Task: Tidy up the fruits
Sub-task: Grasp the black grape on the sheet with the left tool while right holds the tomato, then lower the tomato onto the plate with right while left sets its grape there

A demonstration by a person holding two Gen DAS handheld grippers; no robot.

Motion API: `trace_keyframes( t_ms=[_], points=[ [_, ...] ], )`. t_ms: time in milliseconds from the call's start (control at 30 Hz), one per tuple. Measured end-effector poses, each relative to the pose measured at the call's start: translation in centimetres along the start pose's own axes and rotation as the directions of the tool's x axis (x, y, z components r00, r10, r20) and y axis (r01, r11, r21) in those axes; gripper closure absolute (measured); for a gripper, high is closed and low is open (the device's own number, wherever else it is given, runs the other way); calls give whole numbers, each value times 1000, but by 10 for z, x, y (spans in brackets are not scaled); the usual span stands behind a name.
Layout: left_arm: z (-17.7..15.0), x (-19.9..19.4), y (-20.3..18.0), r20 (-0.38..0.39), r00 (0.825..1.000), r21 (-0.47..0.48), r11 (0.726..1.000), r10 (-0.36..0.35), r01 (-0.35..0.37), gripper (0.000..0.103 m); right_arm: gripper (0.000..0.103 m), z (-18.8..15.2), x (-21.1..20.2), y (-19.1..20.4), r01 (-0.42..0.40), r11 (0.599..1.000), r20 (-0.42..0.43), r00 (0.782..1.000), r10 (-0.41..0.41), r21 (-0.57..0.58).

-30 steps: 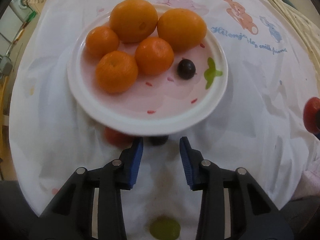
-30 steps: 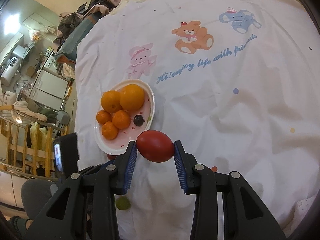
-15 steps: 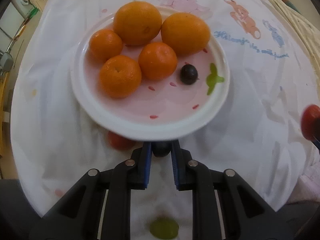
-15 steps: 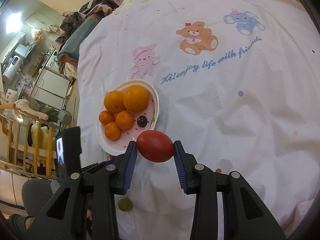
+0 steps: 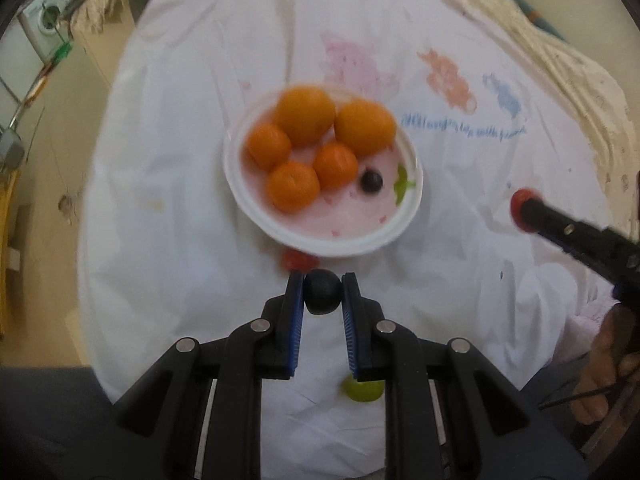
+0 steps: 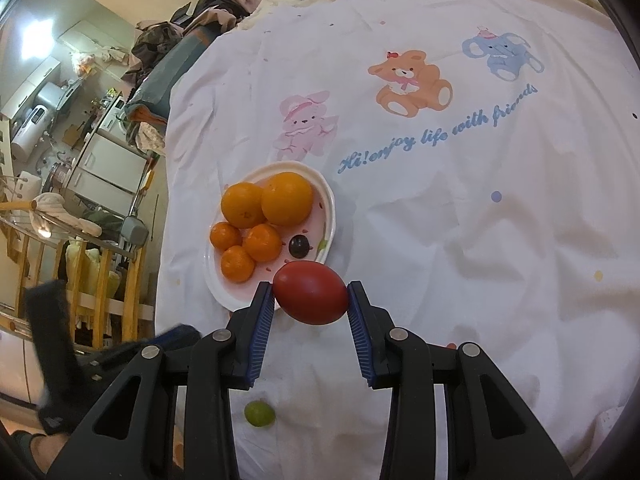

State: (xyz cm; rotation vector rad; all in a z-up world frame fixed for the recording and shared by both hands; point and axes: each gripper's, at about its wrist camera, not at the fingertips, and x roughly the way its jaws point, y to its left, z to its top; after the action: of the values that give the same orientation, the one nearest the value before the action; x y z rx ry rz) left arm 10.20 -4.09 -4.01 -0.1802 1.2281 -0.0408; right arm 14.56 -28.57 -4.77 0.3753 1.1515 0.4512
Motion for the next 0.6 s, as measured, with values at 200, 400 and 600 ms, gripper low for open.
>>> trace_keyframes(
  t_ms=[200,400,600],
  points=[
    [21,-24,15,81,997,35,999,12,-15,88,64,5,1,11,-8,1000,13,1000,8,-8],
    [41,-21,30,97,994,32,998,46,-50,88,64,17,10,29,-3,999,12,1000,4,-53],
    [62,-8,33,94,994,32,998,57,-61,88,64,33,26,39,15,996,-3,1000,-15,-89]
  ],
)
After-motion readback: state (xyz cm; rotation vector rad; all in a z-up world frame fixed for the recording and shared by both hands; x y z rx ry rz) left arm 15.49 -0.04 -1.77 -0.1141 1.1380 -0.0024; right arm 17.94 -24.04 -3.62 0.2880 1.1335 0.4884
